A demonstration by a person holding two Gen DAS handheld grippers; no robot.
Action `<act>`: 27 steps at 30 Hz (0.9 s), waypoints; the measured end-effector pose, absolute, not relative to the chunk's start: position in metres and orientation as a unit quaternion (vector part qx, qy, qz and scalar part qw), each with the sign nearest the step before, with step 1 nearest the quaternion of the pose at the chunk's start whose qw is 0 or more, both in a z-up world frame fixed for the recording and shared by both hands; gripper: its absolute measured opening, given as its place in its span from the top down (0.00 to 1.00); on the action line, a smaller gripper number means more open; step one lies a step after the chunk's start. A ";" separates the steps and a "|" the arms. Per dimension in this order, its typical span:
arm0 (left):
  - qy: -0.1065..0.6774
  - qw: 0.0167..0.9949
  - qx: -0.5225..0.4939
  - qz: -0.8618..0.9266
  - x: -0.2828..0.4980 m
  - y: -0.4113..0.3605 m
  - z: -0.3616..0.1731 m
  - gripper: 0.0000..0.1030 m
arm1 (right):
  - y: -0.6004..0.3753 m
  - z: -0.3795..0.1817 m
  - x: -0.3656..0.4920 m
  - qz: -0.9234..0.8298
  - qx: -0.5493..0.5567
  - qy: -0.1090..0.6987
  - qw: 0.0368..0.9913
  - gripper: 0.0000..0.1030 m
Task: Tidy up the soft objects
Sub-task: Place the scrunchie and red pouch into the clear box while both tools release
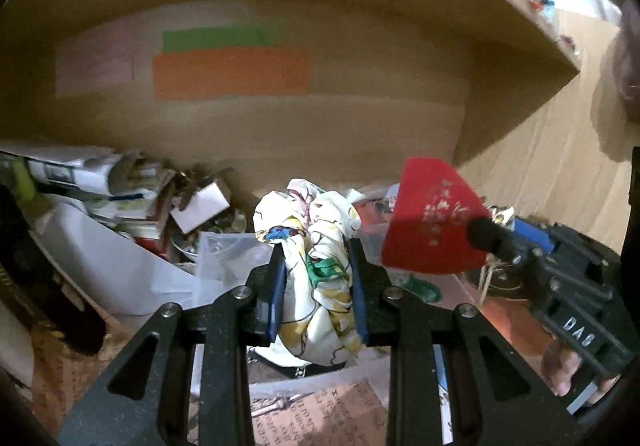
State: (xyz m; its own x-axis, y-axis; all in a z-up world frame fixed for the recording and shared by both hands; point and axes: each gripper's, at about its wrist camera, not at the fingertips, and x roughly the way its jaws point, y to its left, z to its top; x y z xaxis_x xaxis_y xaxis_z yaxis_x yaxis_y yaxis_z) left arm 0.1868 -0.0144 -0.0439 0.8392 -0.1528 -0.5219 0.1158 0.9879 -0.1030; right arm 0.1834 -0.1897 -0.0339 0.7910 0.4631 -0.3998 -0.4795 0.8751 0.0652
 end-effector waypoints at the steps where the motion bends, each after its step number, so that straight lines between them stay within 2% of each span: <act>1: 0.284 0.956 -0.035 -0.072 0.193 -0.016 -0.048 0.74 | -0.190 -0.037 0.187 0.248 -0.021 0.212 0.945 0.80; 13: 0.360 0.930 -0.032 -0.068 0.239 -0.021 -0.098 0.73 | -0.176 -0.086 0.230 0.248 -0.041 0.300 0.920 0.77; 17: 0.360 0.931 -0.024 -0.065 0.238 -0.023 -0.100 0.57 | -0.169 -0.096 0.234 0.237 -0.064 0.316 0.916 0.75; 18: 0.359 0.931 -0.024 -0.065 0.237 -0.023 -0.100 0.52 | -0.168 -0.097 0.234 0.234 -0.068 0.317 0.916 0.73; 20: 0.357 0.931 -0.024 -0.065 0.234 -0.023 -0.099 0.49 | -0.168 -0.098 0.235 0.229 -0.074 0.317 0.917 0.66; 22: 0.356 0.932 -0.024 -0.068 0.233 -0.022 -0.096 0.49 | -0.169 -0.096 0.234 0.224 -0.076 0.313 0.920 0.48; 23: 0.354 0.932 -0.026 -0.069 0.230 -0.021 -0.095 0.48 | -0.169 -0.094 0.233 0.222 -0.078 0.309 0.922 0.45; 27: 0.335 0.939 -0.034 -0.071 0.218 -0.016 -0.082 0.48 | -0.172 -0.083 0.227 0.221 -0.077 0.293 0.927 0.43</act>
State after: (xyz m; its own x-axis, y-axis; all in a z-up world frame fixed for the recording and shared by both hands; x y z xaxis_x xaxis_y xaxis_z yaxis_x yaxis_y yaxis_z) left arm 0.2177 -0.0160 -0.0816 0.7654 -0.1561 -0.6244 0.1107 0.9876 -0.1112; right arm 0.2266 -0.1720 -0.0834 0.7307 0.3644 -0.5773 -0.4549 0.8904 -0.0138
